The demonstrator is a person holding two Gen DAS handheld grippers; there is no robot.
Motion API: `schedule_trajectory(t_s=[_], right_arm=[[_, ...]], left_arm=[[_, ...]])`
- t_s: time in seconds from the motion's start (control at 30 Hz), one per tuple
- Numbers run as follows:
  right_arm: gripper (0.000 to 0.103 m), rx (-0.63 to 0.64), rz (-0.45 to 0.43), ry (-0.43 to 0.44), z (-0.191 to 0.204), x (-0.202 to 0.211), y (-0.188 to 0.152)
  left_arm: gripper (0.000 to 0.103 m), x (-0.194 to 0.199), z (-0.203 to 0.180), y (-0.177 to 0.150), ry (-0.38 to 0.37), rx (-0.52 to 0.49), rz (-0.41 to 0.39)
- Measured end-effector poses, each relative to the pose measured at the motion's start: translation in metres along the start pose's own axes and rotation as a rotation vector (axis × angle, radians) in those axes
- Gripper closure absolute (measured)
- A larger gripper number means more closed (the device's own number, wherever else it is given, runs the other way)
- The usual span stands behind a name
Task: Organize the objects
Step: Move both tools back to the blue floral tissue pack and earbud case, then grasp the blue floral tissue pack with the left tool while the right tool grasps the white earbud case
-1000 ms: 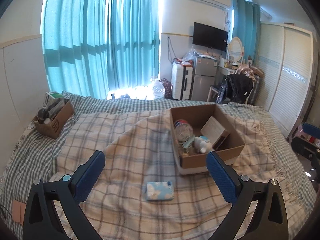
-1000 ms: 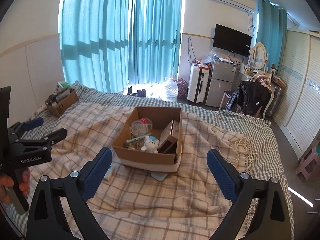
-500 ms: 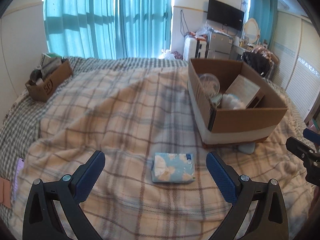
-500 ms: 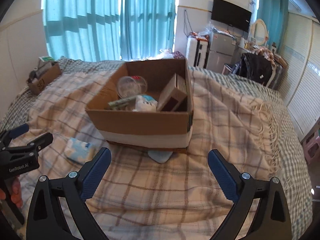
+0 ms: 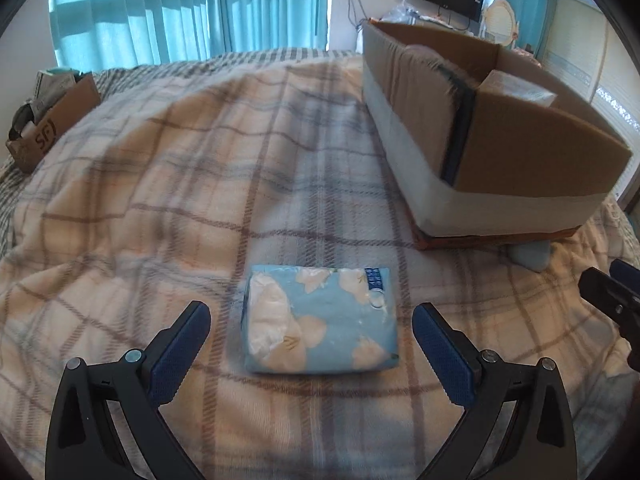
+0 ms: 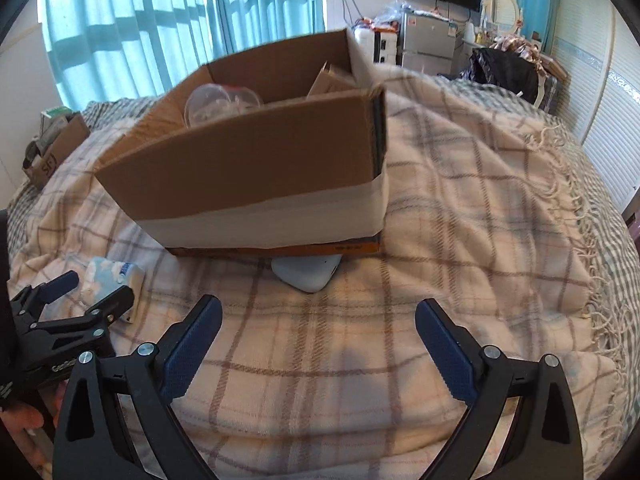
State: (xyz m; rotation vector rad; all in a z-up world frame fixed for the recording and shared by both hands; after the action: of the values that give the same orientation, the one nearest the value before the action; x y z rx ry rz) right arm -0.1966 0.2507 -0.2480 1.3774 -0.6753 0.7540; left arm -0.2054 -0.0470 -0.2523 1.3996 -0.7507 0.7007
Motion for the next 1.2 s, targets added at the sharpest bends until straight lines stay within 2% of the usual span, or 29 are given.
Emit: schedule_trajectory(t_s=[0.1,0.23,0.3,0.37,0.57,0.7,0.9,1.2], right_arm=[[0.005,-0.001,0.007,-0.003,0.003,-0.007,0.001],[0.005,-0.009,0.033,-0.017,0.004,-0.021,0.003],[0.005,-0.008,0.041,-0.024,0.004,-0.027,0.004],[0.005,0.001,0.044,-0.032,0.006,-0.029,0.005],[0.006,0.032,0.047,-0.062,0.012,-0.039,0.008],[0.016,0.054,0.081,-0.055,0.016,-0.054,0.009],[0.029,0.062,0.108,-0.04,0.019,-0.068,0.014],[0.03,0.048,0.091,-0.044,0.016,-0.076,0.02]], left_arm=[[0.0,-0.007,0.0,-0.005,-0.001,0.007,0.009],[0.004,-0.011,-0.012,-0.004,-0.021,-0.045,-0.001],[0.011,-0.014,-0.016,-0.003,-0.026,-0.064,0.004],[0.029,-0.012,-0.019,-0.004,-0.037,-0.072,0.002],[0.029,0.005,-0.017,0.001,-0.044,-0.083,-0.013],[0.029,0.013,-0.01,0.008,-0.061,-0.053,-0.048],[0.029,0.006,-0.002,0.008,-0.068,-0.019,-0.024],[0.029,0.002,0.005,0.008,-0.082,0.018,-0.016]])
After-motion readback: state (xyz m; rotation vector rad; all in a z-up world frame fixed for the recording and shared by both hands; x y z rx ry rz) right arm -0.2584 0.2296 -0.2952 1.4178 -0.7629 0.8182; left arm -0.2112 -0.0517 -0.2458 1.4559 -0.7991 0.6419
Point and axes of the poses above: each gripper's, at about its wrist camera, not at the fingertips, and x roughly against the way its jaws point, z to its left, y to its top, the point moved 6 cm from there along -x, roughly the way its jaws point, and after that the axes turned 5 degrees about -x, right-handed, at the moved point
